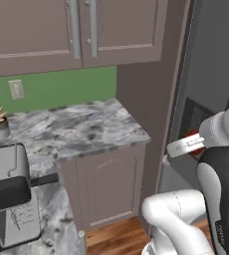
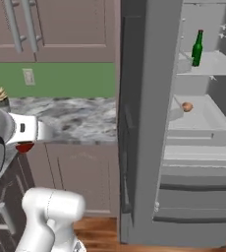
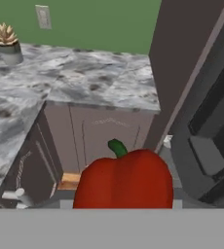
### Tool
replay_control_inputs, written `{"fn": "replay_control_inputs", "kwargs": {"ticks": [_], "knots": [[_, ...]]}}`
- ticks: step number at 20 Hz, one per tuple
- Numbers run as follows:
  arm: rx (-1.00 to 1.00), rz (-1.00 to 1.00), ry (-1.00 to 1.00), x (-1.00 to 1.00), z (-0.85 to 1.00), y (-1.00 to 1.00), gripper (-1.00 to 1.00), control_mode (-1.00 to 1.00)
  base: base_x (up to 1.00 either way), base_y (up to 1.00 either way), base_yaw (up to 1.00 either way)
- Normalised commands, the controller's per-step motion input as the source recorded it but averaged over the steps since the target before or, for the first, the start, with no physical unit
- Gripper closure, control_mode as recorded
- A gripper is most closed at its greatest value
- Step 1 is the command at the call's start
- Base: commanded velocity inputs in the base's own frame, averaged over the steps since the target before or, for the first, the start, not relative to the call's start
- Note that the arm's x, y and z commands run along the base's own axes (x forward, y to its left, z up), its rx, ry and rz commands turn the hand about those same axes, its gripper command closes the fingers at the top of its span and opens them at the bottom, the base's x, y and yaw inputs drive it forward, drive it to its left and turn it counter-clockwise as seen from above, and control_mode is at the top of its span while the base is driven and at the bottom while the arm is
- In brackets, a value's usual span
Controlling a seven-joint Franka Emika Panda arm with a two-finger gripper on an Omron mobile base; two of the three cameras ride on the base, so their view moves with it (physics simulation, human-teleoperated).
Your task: Place the beer on the top shelf of the fridge to keep it out of children's reach, and place the onion and bell pepper on lower shelves for easy access.
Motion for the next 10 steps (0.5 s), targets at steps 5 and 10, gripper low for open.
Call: {"fn": "replay_control_inputs", "kwargs": {"ticks": [5,10], "knots": [[0.0,0.0,0.0,0.0,0.0,0.0,1.0,1.0,-1.0,-0.01,0.0],[0.0,0.0,0.0,0.0,0.0,0.0,1.0,1.0,-0.62,-0.15,0.0]]}}
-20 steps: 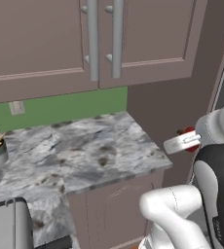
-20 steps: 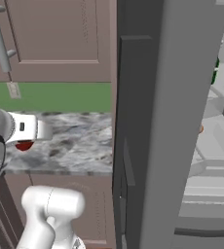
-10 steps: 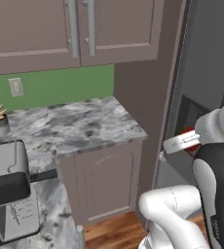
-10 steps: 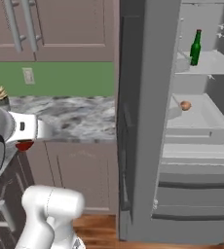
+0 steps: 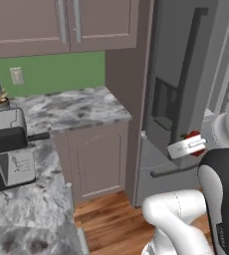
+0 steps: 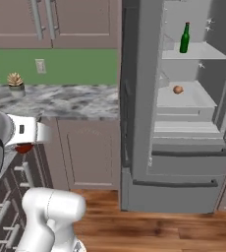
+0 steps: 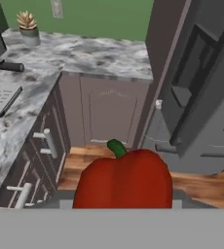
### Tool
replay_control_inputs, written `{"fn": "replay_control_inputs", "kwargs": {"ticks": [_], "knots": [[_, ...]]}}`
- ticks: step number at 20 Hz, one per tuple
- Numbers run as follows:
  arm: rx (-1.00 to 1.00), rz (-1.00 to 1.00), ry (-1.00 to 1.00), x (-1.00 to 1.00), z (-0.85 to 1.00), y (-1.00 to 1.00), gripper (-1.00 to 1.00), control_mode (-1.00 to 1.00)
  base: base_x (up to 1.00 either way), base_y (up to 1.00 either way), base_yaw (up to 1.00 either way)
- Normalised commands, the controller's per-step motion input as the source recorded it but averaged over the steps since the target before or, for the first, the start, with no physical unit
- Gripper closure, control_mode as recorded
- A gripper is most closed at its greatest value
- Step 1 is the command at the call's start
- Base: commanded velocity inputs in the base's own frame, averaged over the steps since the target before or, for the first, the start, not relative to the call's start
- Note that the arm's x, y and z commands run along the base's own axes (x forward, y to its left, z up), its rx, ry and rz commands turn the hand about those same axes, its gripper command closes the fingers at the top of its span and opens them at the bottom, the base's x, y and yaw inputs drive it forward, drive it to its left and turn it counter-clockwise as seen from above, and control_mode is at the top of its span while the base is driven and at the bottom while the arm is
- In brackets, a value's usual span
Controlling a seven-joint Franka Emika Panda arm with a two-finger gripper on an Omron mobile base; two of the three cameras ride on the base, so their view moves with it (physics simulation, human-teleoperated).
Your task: Place the beer on the top shelf of the fridge to keep it out of children's reach, and place the onion and bell pepper on lower shelves for easy access.
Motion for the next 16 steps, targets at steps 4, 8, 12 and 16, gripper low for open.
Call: {"fn": "replay_control_inputs", "kwargs": {"ticks": [4,8,12,16], "knots": [[0.0,0.0,0.0,0.0,0.0,0.0,1.0,1.0,-0.03,-0.58,0.0],[0.0,0.0,0.0,0.0,0.0,0.0,1.0,1.0,0.0,-0.85,0.0],[0.0,0.0,0.0,0.0,0.0,0.0,1.0,1.0,0.01,-0.94,0.0],[0.0,0.0,0.0,0.0,0.0,0.0,1.0,1.0,0.08,-0.89,0.0]]}}
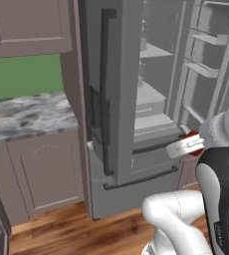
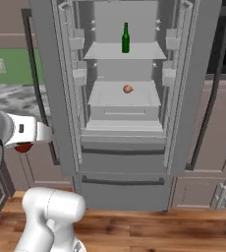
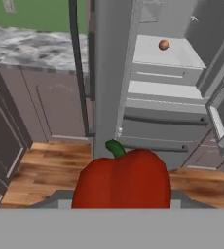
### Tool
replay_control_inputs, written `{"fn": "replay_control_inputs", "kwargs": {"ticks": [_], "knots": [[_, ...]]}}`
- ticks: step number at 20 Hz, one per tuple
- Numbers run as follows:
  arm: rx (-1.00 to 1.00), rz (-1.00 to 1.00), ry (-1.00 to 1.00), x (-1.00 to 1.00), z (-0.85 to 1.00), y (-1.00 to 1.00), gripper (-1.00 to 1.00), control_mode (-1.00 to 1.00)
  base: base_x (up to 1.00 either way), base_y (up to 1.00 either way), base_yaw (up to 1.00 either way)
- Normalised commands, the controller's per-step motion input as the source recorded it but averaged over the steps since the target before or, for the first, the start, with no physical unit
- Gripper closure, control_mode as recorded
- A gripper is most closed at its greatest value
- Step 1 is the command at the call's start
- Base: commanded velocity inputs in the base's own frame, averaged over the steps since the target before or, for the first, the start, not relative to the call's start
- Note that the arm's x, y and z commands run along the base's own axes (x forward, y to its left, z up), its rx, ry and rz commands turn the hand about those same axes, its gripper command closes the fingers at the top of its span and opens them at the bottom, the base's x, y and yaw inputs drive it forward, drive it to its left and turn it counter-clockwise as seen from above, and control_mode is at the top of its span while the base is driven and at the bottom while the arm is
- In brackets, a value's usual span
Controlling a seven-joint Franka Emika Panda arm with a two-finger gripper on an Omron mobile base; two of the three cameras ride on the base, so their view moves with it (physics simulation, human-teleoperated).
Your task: Place the beer on the top shelf of the fridge to keep it out of children's reach, and place the onion and bell pepper on lower shelves for easy access.
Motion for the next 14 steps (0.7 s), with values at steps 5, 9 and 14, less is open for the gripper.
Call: {"fn": "replay_control_inputs", "kwargs": {"ticks": [5,9,14], "knots": [[0.0,0.0,0.0,0.0,0.0,0.0,1.0,1.0,0.25,-0.81,0.0],[0.0,0.0,0.0,0.0,0.0,0.0,1.0,1.0,0.32,-0.7,0.01],[0.0,0.0,0.0,0.0,0.0,0.0,1.0,1.0,0.39,-0.43,0.09]]}}
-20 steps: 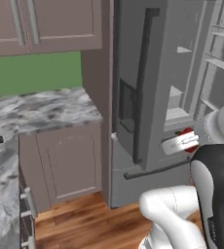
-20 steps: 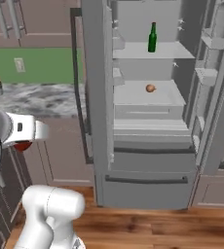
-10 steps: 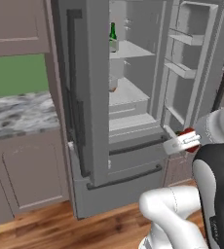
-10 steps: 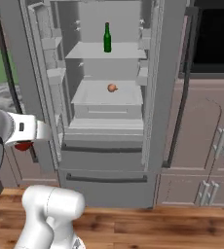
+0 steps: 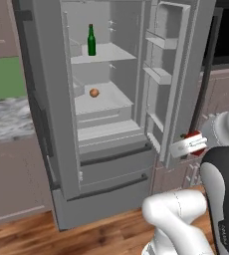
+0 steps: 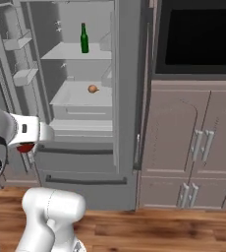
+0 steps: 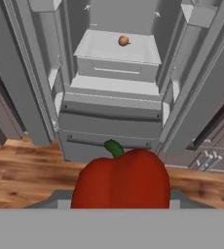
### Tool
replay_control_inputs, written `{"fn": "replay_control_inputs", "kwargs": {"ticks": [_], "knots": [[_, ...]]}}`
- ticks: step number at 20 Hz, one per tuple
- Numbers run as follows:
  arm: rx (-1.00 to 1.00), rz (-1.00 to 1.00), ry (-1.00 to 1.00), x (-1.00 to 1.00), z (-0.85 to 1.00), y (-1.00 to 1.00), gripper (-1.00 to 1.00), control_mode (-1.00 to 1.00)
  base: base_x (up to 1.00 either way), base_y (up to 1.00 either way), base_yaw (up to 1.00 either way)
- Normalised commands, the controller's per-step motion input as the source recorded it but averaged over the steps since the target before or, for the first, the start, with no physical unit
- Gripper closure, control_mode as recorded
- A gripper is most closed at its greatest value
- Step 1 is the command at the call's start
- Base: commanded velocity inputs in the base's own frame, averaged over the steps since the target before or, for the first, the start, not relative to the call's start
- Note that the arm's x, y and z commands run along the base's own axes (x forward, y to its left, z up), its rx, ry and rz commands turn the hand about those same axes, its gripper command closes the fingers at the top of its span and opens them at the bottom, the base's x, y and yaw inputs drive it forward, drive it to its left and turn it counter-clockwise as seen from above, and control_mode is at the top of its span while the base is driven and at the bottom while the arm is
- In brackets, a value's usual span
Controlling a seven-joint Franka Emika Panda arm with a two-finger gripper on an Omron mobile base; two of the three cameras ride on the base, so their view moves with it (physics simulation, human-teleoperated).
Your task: Place the beer on the top shelf of the fridge to keep it out of children's reach, and place the onion and bell pepper on lower shelves for easy access.
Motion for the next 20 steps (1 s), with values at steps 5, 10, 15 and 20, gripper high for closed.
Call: {"fn": "replay_control_inputs", "kwargs": {"ticks": [5,10,15,20], "knots": [[0.0,0.0,0.0,0.0,0.0,0.0,1.0,1.0,0.36,-0.03,0.16],[0.0,0.0,0.0,0.0,0.0,0.0,1.0,1.0,0.54,-0.01,0.1],[0.0,0.0,0.0,0.0,0.0,0.0,1.0,1.0,0.82,0.0,0.04],[0.0,0.0,0.0,0.0,0.0,0.0,1.0,1.0,0.75,0.0,0.03]]}}
